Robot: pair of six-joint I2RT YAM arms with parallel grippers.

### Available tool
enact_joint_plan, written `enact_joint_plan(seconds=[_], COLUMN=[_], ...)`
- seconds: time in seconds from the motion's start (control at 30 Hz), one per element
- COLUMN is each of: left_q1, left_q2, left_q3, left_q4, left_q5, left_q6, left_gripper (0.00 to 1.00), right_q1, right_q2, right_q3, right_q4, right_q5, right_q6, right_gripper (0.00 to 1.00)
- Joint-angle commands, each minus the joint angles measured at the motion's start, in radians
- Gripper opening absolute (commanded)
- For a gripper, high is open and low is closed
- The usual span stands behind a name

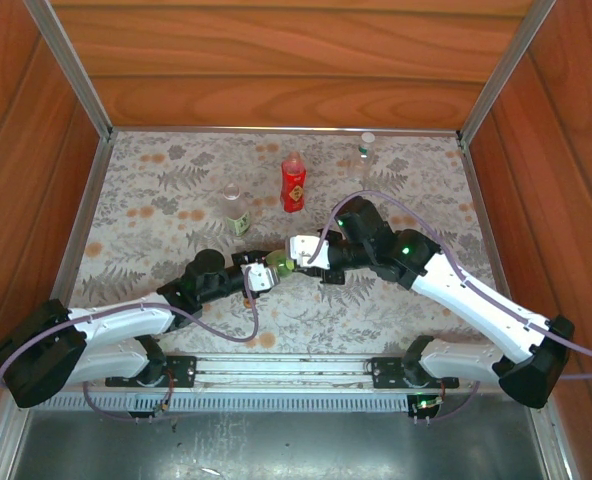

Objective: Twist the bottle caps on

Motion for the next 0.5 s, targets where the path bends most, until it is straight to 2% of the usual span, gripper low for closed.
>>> enact_joint_plan(seconds=[0.0, 0.07, 0.2, 0.23, 0.3, 0.37, 0.4, 0.47], left_q1=[0.000, -0.001, 0.000, 0.000, -0.001, -0.001, -0.001, -0.001], left_q2=[0.007, 0.011, 0.019, 0.023, 0.032, 0.038, 0.041, 0.045], left_q3=[-0.002, 0.004, 0.016, 0.020, 0.027, 0.031, 0.032, 0.032], left_q4=[0.014, 0.014, 0.014, 0.014, 0.014, 0.014, 0.014, 0.014], left_q5=[-0.008, -0.024, -0.068, -0.073, -0.079, -0.077, -0.077, -0.076], left_q6=[0.024, 0.026, 0.036, 0.042, 0.051, 0.051, 0.054, 0.056], left_gripper=[0.52, 0.52, 0.52, 0.52, 0.52, 0.52, 0.52, 0.52], right_q1=[-0.003, -0.003, -0.003, -0.004, -0.001, 0.000, 0.000, 0.000], right_q2=[0.007, 0.006, 0.014, 0.025, 0.058, 0.086, 0.099, 0.116], right_q3=[0.021, 0.011, 0.001, 0.009, 0.039, 0.062, 0.074, 0.097], right_q4=[-0.006, 0.035, 0.143, 0.142, 0.094, 0.060, 0.037, -0.013], right_q5=[-0.029, -0.013, 0.131, 0.152, 0.082, 0.066, 0.047, 0.036], right_q6=[0.070, 0.212, 0.747, 0.880, 1.052, 1.242, 1.312, 1.322], right_gripper=[0.23, 0.14, 0.00, 0.00, 0.00, 0.00, 0.00, 0.04])
